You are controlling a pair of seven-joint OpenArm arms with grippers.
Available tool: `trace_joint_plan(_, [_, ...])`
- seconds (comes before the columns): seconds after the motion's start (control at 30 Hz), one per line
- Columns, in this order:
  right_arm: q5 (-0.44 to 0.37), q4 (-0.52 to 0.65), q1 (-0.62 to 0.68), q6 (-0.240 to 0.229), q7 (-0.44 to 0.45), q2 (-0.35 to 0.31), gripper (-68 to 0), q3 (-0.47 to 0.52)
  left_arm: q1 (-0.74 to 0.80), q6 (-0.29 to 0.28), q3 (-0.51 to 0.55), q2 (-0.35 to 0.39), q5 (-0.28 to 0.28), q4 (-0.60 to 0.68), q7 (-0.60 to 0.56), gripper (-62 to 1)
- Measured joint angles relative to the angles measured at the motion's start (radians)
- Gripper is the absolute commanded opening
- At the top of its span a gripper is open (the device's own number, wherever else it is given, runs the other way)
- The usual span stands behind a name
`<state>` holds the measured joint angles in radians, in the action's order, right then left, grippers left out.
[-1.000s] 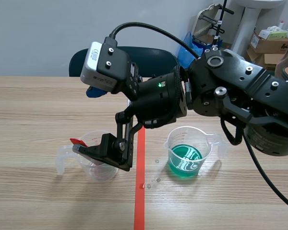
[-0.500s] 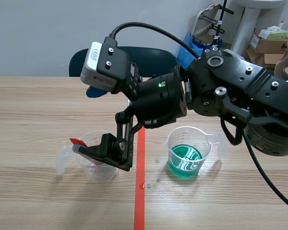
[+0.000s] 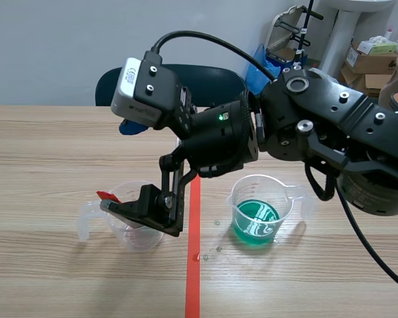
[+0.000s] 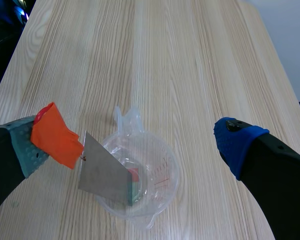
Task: Do the redox reaction experiment
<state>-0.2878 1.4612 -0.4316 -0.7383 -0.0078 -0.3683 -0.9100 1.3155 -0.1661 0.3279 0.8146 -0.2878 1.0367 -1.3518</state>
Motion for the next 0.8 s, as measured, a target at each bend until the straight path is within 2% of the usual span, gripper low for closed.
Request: trace_joint_plan(0.8, [0.0,0.0,0.0,0.0,0.007,0.011,0.4,0.0,0.0,0.0,0.0,0.0,0.0,0.0,0.0,1.4])
